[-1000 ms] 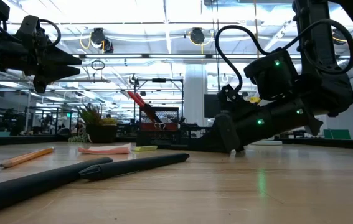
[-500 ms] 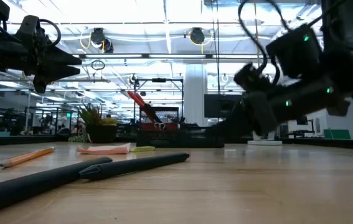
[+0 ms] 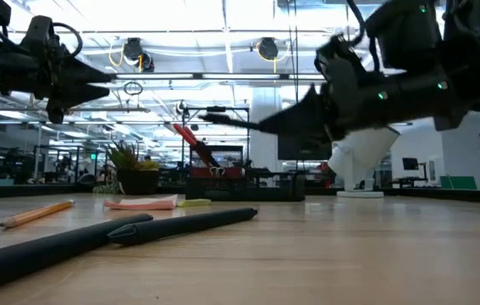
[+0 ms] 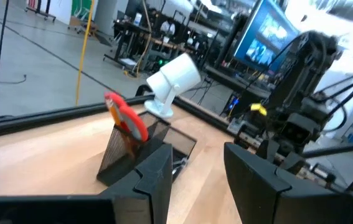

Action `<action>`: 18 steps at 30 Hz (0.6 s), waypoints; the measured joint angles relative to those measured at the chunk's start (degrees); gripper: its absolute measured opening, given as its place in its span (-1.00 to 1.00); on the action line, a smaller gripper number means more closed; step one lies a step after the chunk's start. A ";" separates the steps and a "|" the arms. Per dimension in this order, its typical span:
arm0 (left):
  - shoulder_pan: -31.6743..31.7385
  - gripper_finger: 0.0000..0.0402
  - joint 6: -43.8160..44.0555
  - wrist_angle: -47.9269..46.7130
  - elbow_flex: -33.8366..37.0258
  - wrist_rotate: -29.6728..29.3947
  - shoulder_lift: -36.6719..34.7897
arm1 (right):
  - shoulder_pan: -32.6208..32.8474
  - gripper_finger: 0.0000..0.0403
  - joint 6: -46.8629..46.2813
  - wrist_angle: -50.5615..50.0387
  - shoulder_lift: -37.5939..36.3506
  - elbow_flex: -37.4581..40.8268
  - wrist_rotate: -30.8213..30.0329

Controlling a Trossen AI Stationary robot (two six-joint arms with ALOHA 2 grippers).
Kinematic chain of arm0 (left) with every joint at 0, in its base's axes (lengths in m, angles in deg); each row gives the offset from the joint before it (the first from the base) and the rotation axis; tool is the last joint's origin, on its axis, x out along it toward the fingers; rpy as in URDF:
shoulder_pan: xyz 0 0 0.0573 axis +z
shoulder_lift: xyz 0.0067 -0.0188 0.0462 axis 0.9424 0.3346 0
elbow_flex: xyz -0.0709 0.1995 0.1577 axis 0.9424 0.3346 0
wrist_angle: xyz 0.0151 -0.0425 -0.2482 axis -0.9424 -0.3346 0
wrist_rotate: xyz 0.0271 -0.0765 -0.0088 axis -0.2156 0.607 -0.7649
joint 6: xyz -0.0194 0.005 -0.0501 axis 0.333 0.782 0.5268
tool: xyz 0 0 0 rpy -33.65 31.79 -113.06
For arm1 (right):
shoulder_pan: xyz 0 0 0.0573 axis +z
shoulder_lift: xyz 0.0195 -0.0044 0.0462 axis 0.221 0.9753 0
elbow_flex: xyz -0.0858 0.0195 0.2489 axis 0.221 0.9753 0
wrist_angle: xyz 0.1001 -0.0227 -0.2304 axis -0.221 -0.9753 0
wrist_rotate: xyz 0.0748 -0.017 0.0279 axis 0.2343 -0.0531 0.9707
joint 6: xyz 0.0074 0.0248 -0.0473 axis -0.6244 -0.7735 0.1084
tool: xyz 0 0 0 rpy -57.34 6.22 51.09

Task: Pick and place office supplies into organizer
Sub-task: Put the top pen into the mesh organizer

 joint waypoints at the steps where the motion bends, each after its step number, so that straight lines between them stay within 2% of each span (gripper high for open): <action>1: 0.00 -0.27 0.77 0.72 0.00 0.00 0.01 | 0.00 -0.87 0.68 -0.06 0.00 -0.84 0.01; 12: 0.01 -0.27 16.59 5.96 0.00 0.49 0.39 | -2.84 -0.87 -0.81 -0.47 -0.02 -9.61 -1.45; 15: 0.01 -0.23 16.30 5.83 0.00 0.61 0.39 | -4.20 -0.86 -0.14 -0.65 -0.07 -10.66 -1.45; 18: 0.00 -0.09 16.41 5.85 0.00 1.62 0.39 | -5.56 -0.86 -0.10 -0.68 -0.07 -11.51 -1.43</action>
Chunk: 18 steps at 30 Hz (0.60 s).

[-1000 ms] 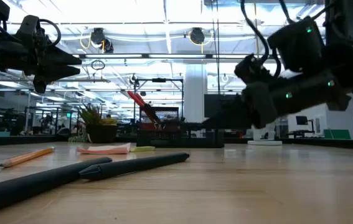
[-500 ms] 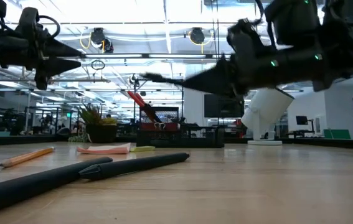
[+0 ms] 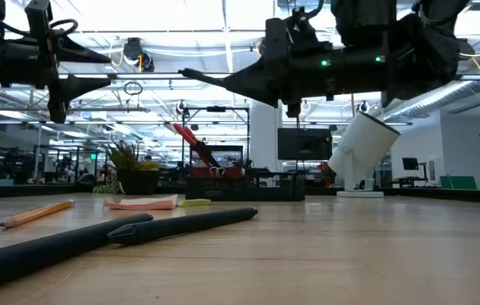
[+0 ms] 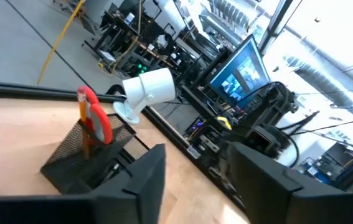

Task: Pick and place office supplies into organizer
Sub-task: Put the top pen into the mesh organizer

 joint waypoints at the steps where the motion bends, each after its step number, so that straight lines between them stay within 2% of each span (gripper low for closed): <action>1: 0.01 -0.02 0.38 0.26 0.00 0.58 0.01 | -0.45 -0.86 -0.23 -0.30 0.00 -0.37 0.00; 5: -0.04 0.25 2.67 3.83 0.00 2.43 1.76 | -1.87 -0.87 0.03 -0.39 0.00 -1.93 0.04; 9: -0.01 0.40 1.27 8.97 0.00 1.68 6.46 | -3.18 -0.86 0.38 -1.01 0.00 -3.86 0.09; 13: 0.01 0.40 0.28 16.08 0.00 -0.53 12.87 | -4.86 -0.87 0.77 -2.72 0.00 -5.64 0.09; 18: 0.00 0.29 -0.31 27.82 0.00 -1.40 22.14 | -6.69 -0.85 -0.87 -3.25 0.00 -7.82 2.16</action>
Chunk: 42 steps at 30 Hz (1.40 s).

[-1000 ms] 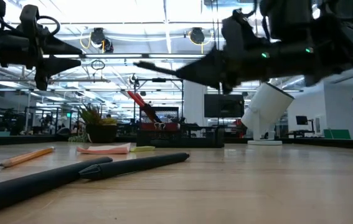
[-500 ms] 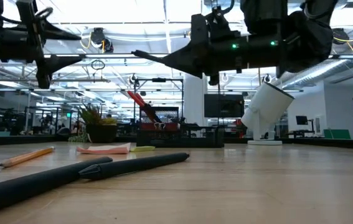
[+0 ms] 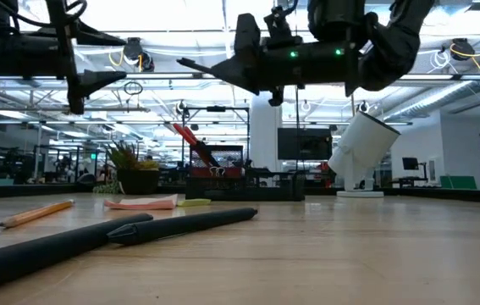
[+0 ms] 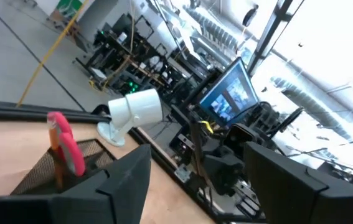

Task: Pick and place office supplies into organizer
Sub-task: Put the top pen into the mesh organizer

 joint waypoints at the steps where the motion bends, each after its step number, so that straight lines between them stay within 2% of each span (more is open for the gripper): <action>1: 0.02 0.27 -0.44 2.41 0.00 -0.34 1.89 | -0.25 -0.85 -0.18 -0.02 0.00 -0.34 0.88; 12: 0.06 0.10 0.11 22.09 -0.93 -2.28 20.86 | -0.43 -0.83 -0.64 -0.73 4.23 -6.39 2.51; 30: 0.06 0.04 -2.00 22.41 -11.98 -1.84 37.92 | -0.43 -0.86 0.45 -0.87 6.95 -10.05 4.01; 34: 0.06 -0.10 -2.52 22.71 -13.04 -1.83 39.52 | -0.43 -0.84 0.19 -1.27 6.95 -10.05 4.01; 42: 0.02 -0.54 -3.53 22.87 -13.11 -1.63 39.69 | -0.43 -0.85 0.48 -1.42 6.95 -10.05 3.85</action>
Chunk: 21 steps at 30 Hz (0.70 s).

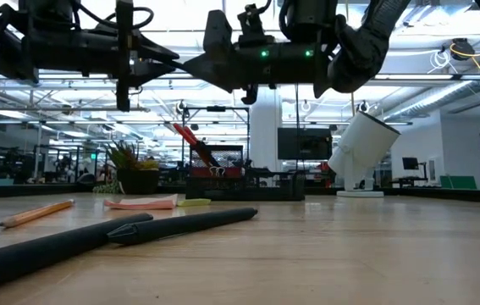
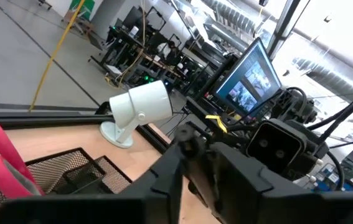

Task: Pick and place office supplies into organizer
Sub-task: Put the top pen into the mesh organizer

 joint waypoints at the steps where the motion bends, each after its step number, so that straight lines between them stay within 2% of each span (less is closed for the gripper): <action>1: 0.00 -0.59 -0.06 -0.01 0.00 0.08 0.00 | 0.00 -0.84 0.01 -0.04 0.00 0.00 -0.07; 7: -0.02 -0.79 -0.68 1.01 -0.02 1.42 -0.02 | -0.02 -0.83 1.19 -0.15 0.00 0.00 0.08; 15: 0.12 -0.67 -3.75 1.59 0.11 1.33 -0.59 | 0.96 -0.69 7.29 -4.70 -0.33 1.84 1.13; 21: 0.20 -0.75 -4.58 1.11 0.09 0.71 -0.86 | 1.99 -0.55 10.07 -6.35 -0.93 7.50 0.83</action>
